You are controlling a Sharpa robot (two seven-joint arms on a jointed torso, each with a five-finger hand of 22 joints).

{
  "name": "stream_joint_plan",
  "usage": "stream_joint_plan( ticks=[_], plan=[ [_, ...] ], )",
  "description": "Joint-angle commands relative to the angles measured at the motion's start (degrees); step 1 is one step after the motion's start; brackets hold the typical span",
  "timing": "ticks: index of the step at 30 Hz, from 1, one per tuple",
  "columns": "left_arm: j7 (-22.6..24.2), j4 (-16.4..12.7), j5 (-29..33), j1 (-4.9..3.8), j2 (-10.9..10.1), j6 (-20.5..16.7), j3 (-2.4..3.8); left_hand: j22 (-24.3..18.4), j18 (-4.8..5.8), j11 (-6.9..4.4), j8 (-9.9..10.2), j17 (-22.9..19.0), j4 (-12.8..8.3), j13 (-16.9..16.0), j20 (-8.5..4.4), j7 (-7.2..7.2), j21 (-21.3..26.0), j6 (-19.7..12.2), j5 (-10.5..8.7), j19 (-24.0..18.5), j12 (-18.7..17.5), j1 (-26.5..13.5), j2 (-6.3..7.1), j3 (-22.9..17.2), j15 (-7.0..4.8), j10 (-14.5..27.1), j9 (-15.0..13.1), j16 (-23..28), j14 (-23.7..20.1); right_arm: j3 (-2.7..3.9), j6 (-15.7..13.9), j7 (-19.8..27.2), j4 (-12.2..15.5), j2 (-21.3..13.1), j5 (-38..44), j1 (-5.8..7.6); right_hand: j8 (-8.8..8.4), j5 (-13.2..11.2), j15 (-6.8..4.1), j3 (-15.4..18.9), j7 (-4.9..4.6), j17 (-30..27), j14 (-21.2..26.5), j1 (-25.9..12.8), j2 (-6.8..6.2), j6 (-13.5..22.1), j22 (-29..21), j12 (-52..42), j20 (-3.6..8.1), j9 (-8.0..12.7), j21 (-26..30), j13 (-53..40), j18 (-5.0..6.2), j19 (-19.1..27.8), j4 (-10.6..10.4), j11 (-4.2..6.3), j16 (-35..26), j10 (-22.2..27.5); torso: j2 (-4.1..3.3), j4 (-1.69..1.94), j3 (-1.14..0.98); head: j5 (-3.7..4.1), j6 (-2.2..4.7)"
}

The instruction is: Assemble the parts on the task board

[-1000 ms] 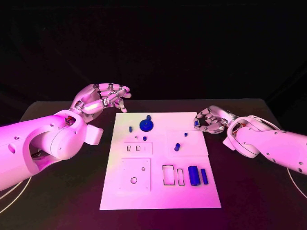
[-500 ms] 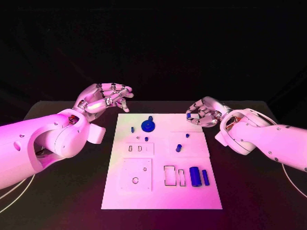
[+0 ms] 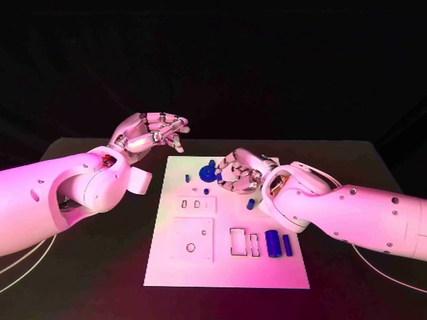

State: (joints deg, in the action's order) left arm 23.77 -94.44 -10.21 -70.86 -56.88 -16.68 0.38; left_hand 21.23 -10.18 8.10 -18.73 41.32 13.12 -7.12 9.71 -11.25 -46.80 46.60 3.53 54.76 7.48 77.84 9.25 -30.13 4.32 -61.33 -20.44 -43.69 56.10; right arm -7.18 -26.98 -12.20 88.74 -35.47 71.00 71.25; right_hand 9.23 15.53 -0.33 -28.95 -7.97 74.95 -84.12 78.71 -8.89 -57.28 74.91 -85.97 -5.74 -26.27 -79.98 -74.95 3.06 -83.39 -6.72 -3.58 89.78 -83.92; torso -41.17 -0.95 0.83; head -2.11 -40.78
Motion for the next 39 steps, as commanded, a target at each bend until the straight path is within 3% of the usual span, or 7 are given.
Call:
stream_joint_plan(
  ticks=[1, 5, 9, 18, 20, 32, 39],
  plan=[
    [-0.78, 0.05, -0.46, -0.04, 0.21, -0.35, -0.02, 0.10, -0.30, 0.04, 0.12, -0.02, 0.43, -0.06, -0.04, -0.36, -0.25, -0.01, -0.16, -0.27, -0.09, -0.53, 0.07, 0.05, 0.03, 0.01, -0.09, 0.00, 0.27, -0.18, -0.28, -3.24, -0.37, 1.42, 4.54, -0.83, 0.15, -0.14, -0.37, -0.08, -0.01, 15.05, -5.88, -0.57, -0.19, 0.21, 6.12, -0.08, 0.38, -0.60, 0.01, -10.63, -0.27, -0.02, 0.35, 0.32, 0.22, -2.39, 0.01, 0.19, 0.04, -0.19, -0.17],
    [-0.98, 0.02, -0.57, -0.04, 0.29, -0.40, -0.03, 0.10, -0.30, 0.04, 0.12, -0.02, 0.42, -0.06, -0.05, -0.36, -0.25, -0.01, -0.16, -0.27, -0.09, -0.53, 0.07, 0.05, 0.03, 0.01, -0.09, 0.00, 0.27, -0.33, -0.03, -3.55, -1.01, 3.15, 6.29, -2.29, 0.23, -0.32, -0.37, -0.10, 0.00, 15.05, -5.88, -0.69, -0.22, 0.16, 6.10, -0.03, 0.37, -0.65, 0.04, -10.57, -0.27, -0.01, 0.38, 0.32, 0.22, -2.35, -0.09, 0.17, 0.03, 0.06, -0.24],
    [-1.30, -0.05, -0.87, -0.04, 0.28, -0.51, -0.04, 0.13, -0.31, 0.01, 0.12, -0.01, 0.40, -0.07, -0.05, -0.34, -0.30, 0.01, -0.16, -0.25, -0.07, -0.52, 0.07, 0.05, 0.01, -0.02, -0.11, -0.05, 0.34, -0.38, 0.27, -3.86, -1.70, 4.62, 7.90, -3.57, 0.23, -0.33, -0.36, -0.10, 0.00, 15.05, -5.88, -0.70, -0.22, 0.16, 6.16, -0.05, 0.37, -0.65, -0.02, -10.60, -0.28, -0.05, 0.38, 0.32, 0.22, -2.37, -0.16, 0.17, -0.06, -0.37, -0.75],
    [-2.19, -0.14, -1.92, -0.04, 0.29, -0.48, -0.05, 0.87, -0.38, -0.46, 0.12, 0.54, 0.47, -0.66, -0.39, -0.07, -1.85, 0.16, -0.15, 0.33, 1.08, -0.87, 0.11, 0.19, -0.47, -1.55, -0.46, -1.38, 2.07, -0.42, 0.83, -5.32, -3.33, 6.62, 10.45, -5.72, 0.33, -0.45, -0.36, -0.06, 0.02, 15.05, -5.88, -0.93, -0.38, 0.12, 6.01, 0.00, 0.37, -0.72, 0.17, -10.55, -0.23, 0.06, 0.40, 0.33, 0.22, -2.33, -0.06, 0.10, 0.03, -0.16, -1.20],
    [-2.32, -0.12, -2.06, -0.04, 0.31, -0.47, -0.05, 1.06, -0.38, -0.54, 0.12, 0.70, 0.49, -0.79, -0.47, 0.00, -2.22, 0.18, -0.16, 0.48, 1.31, -0.94, 0.15, 0.23, -0.57, -1.74, -0.53, -1.70, 2.43, -0.42, 0.92, -5.51, -3.71, 6.89, 10.87, -6.07, 0.35, -0.48, -0.36, -0.04, 0.02, 15.05, -5.88, -1.00, -0.45, 0.12, 6.00, 0.05, 0.37, -0.73, 0.18, -10.49, -0.23, 0.06, 0.41, 0.33, 0.22, -2.29, -0.05, 0.10, 0.00, 0.09, -1.70],
    [-2.64, 0.03, -2.34, -0.03, 0.52, -0.21, -0.06, 1.30, -0.38, -0.65, 0.15, 0.93, 0.48, -0.99, -0.59, 0.08, -2.71, 0.19, -0.15, 0.65, 1.64, -0.97, 0.17, 0.24, -0.69, -1.99, -0.62, -2.11, 2.86, -0.42, 1.34, -6.17, -4.02, 7.82, 12.52, -7.07, 0.43, -0.83, -0.37, 0.13, 0.02, 15.05, -5.88, -1.59, -0.99, 0.25, 6.07, 0.01, 0.36, -0.80, 0.15, -10.55, -0.24, 0.01, 0.42, 0.33, 0.22, -2.34, -0.08, 0.09, 0.11, -0.17, -1.70],
    [-2.66, 0.01, -2.33, -0.03, 0.46, 0.12, -0.06, 1.30, -0.38, -0.65, 0.15, 0.93, 0.48, -0.99, -0.59, 0.08, -2.71, 0.19, -0.15, 0.65, 1.64, -0.97, 0.17, 0.24, -0.69, -1.99, -0.62, -2.11, 2.86, -0.42, 1.02, -6.56, -3.93, 7.80, 13.17, -7.19, 0.44, -1.01, -0.36, 0.19, 0.01, 15.05, -5.88, -1.83, -1.19, 0.33, 6.09, 0.04, 0.36, -0.82, 0.15, -10.52, -0.25, -0.01, 0.40, 0.32, 0.22, -2.32, -0.07, 0.11, 0.01, -0.30, -1.65]
  ],
)
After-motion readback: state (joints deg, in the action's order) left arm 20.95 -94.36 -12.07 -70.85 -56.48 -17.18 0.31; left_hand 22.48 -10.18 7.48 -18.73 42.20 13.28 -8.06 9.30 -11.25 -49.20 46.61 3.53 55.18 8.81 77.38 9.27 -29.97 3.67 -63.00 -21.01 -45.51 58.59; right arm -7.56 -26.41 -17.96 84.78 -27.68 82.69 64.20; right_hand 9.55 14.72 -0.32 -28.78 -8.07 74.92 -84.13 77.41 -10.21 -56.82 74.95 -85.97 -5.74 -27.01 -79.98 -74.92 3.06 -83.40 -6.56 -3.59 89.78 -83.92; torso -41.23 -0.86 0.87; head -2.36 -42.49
